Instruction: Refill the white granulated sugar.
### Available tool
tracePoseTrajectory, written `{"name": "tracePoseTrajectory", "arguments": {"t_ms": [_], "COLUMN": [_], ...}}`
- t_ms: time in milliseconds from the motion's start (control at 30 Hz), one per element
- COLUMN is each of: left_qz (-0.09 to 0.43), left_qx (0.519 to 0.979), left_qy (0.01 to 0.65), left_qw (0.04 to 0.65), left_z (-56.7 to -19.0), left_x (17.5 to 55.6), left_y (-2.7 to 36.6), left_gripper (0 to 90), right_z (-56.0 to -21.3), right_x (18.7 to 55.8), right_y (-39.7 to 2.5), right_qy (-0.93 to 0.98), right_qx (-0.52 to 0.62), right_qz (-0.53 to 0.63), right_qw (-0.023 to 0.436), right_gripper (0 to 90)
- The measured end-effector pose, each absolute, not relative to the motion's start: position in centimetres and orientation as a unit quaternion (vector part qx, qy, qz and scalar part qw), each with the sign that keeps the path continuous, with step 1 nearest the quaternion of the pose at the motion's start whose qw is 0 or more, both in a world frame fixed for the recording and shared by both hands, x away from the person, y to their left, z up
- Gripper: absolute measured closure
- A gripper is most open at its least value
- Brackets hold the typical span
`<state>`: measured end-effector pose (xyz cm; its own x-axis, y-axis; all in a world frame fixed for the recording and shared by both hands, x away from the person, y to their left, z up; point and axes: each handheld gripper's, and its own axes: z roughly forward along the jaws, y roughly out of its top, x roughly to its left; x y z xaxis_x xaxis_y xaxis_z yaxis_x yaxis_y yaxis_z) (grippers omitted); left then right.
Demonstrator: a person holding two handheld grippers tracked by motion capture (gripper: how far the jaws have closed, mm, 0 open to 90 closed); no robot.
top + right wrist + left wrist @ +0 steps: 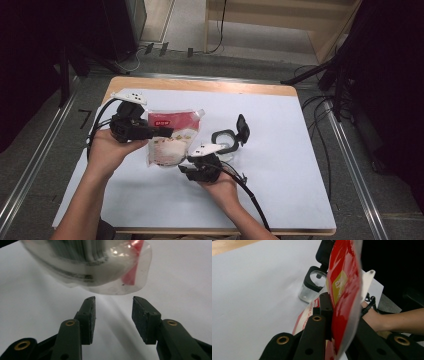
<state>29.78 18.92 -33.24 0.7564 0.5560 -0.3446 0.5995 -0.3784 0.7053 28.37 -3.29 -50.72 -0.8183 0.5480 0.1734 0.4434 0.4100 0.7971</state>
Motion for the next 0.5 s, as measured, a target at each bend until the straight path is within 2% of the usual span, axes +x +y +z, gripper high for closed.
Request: {"name": "tracePoseTrajectory", "arguments": {"t_ms": [300, 433, 500], "left_qz": [-0.069, -0.065, -0.070], "left_qx": [0.818, 0.816, 0.812], "left_qy": [0.358, 0.366, 0.367], "left_qw": [0.445, 0.443, 0.449], "left_z": [-33.05, -33.37, -33.63], "left_x": [29.88, 30.07, 30.18], "left_y": [19.04, 18.84, 18.67], "left_gripper": [90.0, 90.0, 89.8], "right_z": [-51.52, -51.26, -50.91], "right_x": [28.74, 28.37, 27.86], "right_y": [-2.84, -2.56, -2.29], "right_qy": [0.826, 0.822, 0.826], "right_qx": [0.303, 0.282, 0.271], "right_qz": [0.468, 0.486, 0.482], "right_qw": [0.079, 0.096, 0.111], "right_gripper": [55.1, 55.9, 60.5]}}
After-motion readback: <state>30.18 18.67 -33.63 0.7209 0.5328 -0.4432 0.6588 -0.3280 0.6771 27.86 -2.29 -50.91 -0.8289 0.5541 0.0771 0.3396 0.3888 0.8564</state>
